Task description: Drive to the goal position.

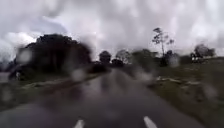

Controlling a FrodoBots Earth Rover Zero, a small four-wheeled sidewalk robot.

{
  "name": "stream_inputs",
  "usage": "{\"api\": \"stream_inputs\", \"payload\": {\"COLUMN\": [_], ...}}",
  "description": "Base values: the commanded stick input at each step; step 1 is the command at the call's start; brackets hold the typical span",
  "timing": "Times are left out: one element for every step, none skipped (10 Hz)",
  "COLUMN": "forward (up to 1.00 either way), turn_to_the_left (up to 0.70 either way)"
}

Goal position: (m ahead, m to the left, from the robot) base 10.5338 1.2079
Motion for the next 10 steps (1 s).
{"api": "stream_inputs", "payload": {"forward": [0.70, 0.70, 0.70, 0.70, 0.70, 0.70, 0.70, 0.70, 0.70, 0.70], "turn_to_the_left": [0.00, 0.00, 0.00, 0.00, 0.00, 0.00, 0.00, 0.00, 0.00, 0.00]}}
